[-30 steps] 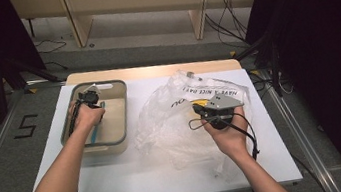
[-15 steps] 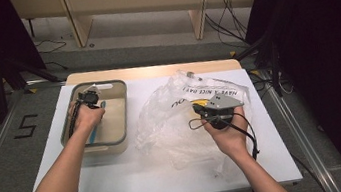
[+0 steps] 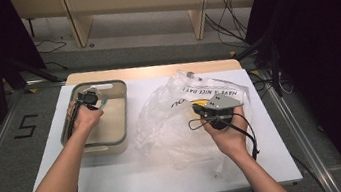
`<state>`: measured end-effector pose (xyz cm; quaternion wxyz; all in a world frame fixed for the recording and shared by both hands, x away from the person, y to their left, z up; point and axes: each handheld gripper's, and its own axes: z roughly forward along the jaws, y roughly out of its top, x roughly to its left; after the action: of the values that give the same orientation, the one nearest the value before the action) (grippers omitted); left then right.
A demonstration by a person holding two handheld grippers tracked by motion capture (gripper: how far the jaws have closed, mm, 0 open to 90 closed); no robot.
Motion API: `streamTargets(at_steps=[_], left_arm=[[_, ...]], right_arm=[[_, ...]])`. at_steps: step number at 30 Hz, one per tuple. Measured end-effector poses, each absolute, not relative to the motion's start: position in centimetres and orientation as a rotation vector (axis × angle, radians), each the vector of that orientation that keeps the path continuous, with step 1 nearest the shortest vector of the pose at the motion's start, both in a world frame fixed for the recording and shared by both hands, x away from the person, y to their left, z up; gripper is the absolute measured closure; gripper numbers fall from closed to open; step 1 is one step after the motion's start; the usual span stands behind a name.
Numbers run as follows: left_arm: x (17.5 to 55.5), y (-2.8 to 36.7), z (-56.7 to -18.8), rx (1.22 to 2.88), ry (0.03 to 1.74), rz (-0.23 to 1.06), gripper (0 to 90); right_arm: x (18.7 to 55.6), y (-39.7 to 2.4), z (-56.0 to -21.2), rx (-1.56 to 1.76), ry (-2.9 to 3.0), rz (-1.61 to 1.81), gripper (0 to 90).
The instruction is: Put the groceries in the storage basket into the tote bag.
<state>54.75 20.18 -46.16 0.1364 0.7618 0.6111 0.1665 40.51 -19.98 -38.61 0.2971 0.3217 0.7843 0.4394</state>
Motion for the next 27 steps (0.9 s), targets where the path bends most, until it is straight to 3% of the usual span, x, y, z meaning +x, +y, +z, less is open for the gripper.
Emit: streamTargets(at_steps=[2, 7, 8, 13, 20, 27], left_arm=[[54.8, 20.2, -45.9, 2.155, 1.76, 0.476, 80.0], [55.3, 20.4, -45.2, 2.086, 1.714, 0.639, 60.1], [55.4, 20.5, -45.3, 2.091, 1.718, 0.652, 60.1], [55.8, 21.3, -46.5, 2.079, 1.793, 0.495, 51.2], [55.9, 21.7, -46.5, 2.025, 1.828, 0.399, 58.1], [55.9, 21.1, -46.1, 2.096, 1.864, 0.336, 75.9]], right_arm=[[40.6, -20.1, -38.6, 0.859, 2.083, 1.166, 90.0], [40.6, -20.0, -38.7, 0.859, 2.089, 1.165, 90.0], [40.6, -20.0, -38.7, 0.859, 2.089, 1.165, 90.0], [40.6, -20.1, -38.6, 0.859, 2.086, 1.166, 90.0], [40.6, -20.0, -38.6, 0.858, 2.087, 1.167, 90.0], [40.5, -20.0, -38.6, 0.856, 2.084, 1.174, 90.0]])
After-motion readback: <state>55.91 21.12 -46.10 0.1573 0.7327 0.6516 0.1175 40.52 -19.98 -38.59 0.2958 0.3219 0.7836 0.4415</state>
